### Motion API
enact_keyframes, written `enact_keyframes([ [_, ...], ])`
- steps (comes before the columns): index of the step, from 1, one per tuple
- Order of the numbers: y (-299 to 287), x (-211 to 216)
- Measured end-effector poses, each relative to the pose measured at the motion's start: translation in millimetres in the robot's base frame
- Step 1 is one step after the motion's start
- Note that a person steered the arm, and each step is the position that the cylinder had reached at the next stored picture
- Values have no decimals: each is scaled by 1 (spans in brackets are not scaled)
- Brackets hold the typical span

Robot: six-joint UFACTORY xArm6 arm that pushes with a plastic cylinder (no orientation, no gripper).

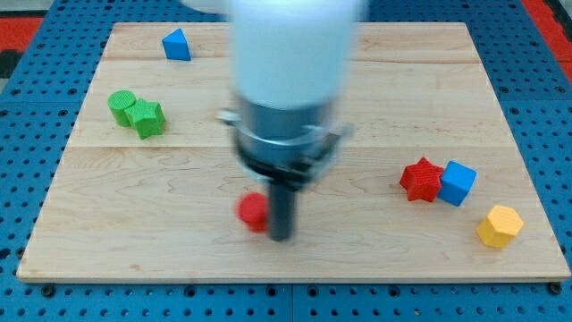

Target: Move red circle right side of green star

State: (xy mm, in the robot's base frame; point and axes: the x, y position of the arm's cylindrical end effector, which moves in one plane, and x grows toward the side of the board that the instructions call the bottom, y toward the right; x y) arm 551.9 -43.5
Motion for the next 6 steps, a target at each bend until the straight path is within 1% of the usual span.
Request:
enact_keyframes([
  [1, -91, -53],
  [2, -107, -39],
  [3, -150, -30],
  [4, -192, -57],
  [5, -149, -76],
  [6, -148, -105],
])
